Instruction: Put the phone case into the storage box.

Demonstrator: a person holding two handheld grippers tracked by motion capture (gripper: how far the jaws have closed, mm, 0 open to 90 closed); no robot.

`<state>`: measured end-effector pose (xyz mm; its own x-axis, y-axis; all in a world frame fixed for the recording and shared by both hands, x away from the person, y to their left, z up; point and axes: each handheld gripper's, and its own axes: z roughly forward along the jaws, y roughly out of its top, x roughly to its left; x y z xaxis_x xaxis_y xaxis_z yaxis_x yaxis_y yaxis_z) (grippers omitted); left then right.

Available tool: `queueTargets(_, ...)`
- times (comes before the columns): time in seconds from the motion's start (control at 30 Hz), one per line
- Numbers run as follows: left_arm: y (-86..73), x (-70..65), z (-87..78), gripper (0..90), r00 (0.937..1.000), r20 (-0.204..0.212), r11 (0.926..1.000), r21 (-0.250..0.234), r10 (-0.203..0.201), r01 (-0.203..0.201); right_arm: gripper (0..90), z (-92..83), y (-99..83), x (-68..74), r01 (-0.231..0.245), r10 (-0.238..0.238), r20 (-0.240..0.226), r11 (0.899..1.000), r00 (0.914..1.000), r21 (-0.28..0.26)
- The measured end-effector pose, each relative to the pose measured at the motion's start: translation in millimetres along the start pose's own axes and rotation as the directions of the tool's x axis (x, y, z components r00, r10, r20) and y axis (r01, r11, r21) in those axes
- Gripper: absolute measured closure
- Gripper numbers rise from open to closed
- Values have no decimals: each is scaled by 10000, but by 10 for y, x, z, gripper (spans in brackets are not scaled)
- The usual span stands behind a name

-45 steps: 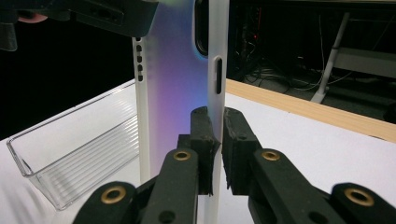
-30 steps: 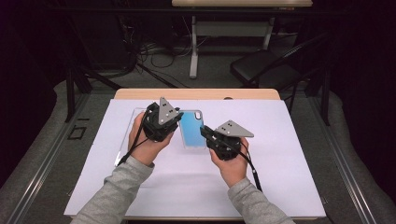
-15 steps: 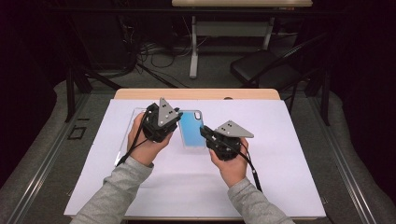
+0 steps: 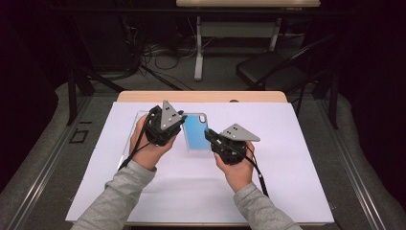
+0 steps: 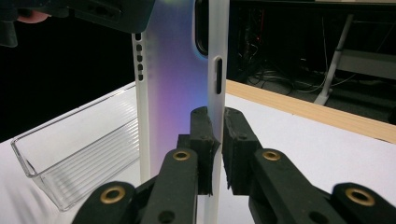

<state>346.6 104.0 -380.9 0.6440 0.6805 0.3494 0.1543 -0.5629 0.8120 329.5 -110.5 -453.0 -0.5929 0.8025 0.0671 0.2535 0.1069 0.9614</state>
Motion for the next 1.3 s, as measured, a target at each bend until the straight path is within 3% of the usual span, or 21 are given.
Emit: queueTargets(1.3,7,24,-24,813,9998,117,9997,-200,-146,148,819,-12,14,-11,-158,156,-185,9998,9997,-117)
